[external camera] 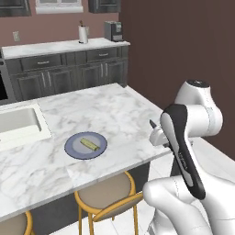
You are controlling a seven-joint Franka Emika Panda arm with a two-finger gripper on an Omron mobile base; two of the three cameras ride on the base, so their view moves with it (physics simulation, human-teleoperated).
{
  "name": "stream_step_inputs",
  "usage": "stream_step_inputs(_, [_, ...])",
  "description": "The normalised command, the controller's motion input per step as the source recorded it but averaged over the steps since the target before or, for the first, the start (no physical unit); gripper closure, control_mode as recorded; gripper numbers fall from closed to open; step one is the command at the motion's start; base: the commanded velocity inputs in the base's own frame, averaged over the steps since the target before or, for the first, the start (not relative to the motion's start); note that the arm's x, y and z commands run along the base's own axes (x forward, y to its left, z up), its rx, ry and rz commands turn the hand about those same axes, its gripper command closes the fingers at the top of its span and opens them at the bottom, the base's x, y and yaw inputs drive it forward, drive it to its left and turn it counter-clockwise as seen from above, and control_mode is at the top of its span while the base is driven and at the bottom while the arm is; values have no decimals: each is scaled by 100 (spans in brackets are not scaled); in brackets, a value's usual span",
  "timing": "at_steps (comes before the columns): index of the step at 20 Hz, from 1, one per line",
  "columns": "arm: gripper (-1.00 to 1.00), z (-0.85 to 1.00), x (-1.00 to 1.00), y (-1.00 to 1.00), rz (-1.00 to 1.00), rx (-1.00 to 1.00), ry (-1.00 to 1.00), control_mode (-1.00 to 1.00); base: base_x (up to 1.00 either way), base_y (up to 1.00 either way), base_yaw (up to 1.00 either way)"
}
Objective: Retrieve the butter from the fridge and place it on a plate on the dining table. Then retrieve the butter knife by the fridge and place it near the plate.
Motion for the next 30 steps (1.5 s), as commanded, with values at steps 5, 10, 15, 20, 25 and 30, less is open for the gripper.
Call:
stream_step_inputs(5, [100, 0, 49, 13, 0, 0, -1, -100, 25, 8, 0])
stream_step_inputs(10, [100, -1, 100, 48, 0, -3, -7, -100, 0, 0, 0])
stream_step_inputs(15, [100, -14, 100, 42, 0, -1, -1, -100, 0, 0, 0])
stream_step_inputs(20, [100, -25, 100, 22, 0, 0, 0, -100, 0, 0, 0])
stream_step_inputs(25, [100, -29, 97, 1, 7, 0, 0, -100, 0, 0, 0])
stream_step_inputs(30, [100, -40, 89, 9, 7, 0, 0, -100, 0, 0, 0])
